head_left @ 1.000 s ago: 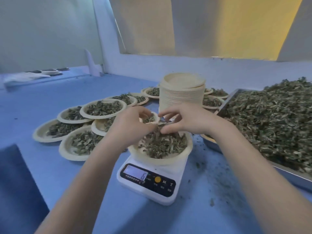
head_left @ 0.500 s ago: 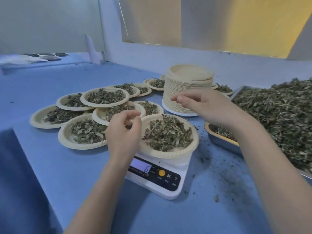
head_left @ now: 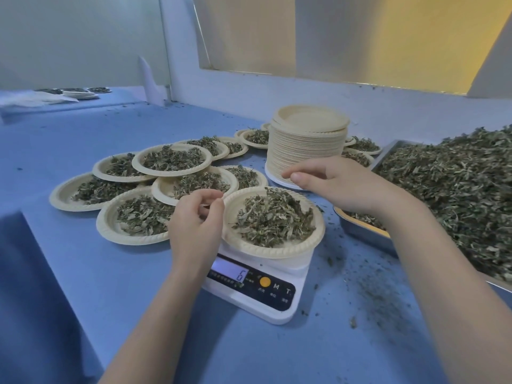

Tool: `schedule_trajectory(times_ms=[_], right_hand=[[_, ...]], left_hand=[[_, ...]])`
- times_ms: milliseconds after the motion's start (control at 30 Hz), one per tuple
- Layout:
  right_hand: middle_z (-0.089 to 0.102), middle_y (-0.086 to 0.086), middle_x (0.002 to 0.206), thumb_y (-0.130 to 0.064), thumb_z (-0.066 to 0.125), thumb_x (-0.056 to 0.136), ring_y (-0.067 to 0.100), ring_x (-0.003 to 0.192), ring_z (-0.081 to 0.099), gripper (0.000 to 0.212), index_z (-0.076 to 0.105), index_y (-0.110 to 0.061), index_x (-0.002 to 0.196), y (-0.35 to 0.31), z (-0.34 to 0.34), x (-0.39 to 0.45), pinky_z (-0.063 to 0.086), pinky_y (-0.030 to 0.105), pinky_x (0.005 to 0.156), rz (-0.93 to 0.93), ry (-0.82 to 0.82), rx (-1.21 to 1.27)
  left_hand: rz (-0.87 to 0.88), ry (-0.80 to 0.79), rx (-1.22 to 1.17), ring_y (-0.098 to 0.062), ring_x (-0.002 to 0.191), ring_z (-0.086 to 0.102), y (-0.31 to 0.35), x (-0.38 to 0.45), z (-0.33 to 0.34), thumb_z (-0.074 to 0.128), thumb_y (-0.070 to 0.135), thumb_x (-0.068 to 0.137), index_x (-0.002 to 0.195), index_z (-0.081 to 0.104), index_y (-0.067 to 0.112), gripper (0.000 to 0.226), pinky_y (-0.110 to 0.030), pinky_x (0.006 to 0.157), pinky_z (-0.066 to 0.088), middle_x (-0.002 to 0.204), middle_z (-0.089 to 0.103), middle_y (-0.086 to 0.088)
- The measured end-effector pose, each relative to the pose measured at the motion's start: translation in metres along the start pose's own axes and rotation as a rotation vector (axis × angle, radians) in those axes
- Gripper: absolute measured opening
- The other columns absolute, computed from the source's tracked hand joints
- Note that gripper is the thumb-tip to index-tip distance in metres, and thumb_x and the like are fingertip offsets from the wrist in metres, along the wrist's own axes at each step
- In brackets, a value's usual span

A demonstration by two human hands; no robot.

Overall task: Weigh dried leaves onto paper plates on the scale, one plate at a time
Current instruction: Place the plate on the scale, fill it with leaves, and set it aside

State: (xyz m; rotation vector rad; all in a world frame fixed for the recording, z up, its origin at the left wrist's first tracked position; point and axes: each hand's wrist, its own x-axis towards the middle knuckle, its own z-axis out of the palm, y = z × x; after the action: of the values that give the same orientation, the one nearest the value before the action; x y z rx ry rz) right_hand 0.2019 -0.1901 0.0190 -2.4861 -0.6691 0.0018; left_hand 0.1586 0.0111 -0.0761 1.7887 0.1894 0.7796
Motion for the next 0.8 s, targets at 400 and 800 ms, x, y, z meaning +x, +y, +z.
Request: schedule_trajectory(times_ms=[400,800], right_hand=[[0.060,-0.016,0.116,-0.042,0.051,0.095,0.002,0.108,0.053,0.026,0.060,-0.040,0.119,0.008,-0.003,0.000,0.036,0.018,0.083,0.050,-0.056,-0.023],[0.052,0.014,0.117,-0.022,0.063,0.084,0.022,0.083,0.052,0.036,0.055,-0.011,0.117,0.115,0.003,0.011,0.042,0.031,0.068,0.491,0.193,-0.262]], left_hand=[[0.019,-0.005,0.054,-0.006,0.068,0.053,-0.002,0.001,-0.001,0.058,0.019,0.087,0.090,0.066,0.028,0.012,-0.023,0.065,0.041,0.084,0.059,0.008],[0.009,-0.020,0.056,0.003,0.065,0.050,0.000,-0.001,-0.001,0.060,0.017,0.085,0.088,0.066,0.030,0.014,-0.019,0.065,0.039,0.083,0.059,0.009]])
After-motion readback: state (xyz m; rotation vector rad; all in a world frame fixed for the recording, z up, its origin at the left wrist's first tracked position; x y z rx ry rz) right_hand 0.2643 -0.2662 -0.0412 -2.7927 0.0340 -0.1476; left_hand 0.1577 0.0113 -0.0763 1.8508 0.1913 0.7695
